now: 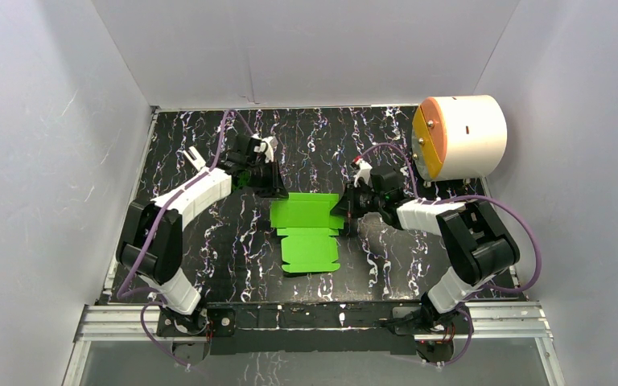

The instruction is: Fold the paper box

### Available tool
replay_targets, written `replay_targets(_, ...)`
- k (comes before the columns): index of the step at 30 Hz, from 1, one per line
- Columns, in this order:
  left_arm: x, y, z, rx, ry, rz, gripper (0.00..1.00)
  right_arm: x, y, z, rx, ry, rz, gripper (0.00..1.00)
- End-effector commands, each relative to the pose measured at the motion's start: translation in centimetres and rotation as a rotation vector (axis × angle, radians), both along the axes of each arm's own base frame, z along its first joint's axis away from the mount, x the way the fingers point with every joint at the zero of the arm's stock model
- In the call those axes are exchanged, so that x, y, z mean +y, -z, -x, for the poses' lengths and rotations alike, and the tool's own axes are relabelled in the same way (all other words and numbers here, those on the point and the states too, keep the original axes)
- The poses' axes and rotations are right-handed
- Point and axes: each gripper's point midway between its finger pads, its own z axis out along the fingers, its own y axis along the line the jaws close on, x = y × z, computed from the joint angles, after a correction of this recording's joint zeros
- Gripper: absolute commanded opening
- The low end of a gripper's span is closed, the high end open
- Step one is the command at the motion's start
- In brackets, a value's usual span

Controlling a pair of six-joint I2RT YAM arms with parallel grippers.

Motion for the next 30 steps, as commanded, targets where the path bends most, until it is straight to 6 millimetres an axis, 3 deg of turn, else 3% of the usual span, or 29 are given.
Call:
replay_targets(1,0.7,0.0,-0.4,0.014,-0.071,-0.1,0.1,0.0,-1.7,-2.2,-0.094,0.067,0.061,0.09)
replay_targets(7,1.3,1.7,-0.9,0.017,-0.104,-0.241,0.0,0.2,-1.9,-2.5,-0.096,0.109,0.105,0.1)
replay_targets(16,2.3,3.1,-1.8,-0.009,-0.129,-0.464,0.0,1.1,-2.1,-2.6,-0.093,0.152,0.153,0.2)
replay_targets(22,2.5,3.8,-1.8,-0.01,-0.124,-0.531,0.0,0.9,-2.9,-3.2,-0.117,0.175,0.158,0.33)
replay_targets(30,2.1,2.9,-1.2,-0.032,-0.114,-0.475,0.0,-0.5,-5.0,-4.0,-0.189,0.189,0.13,0.56)
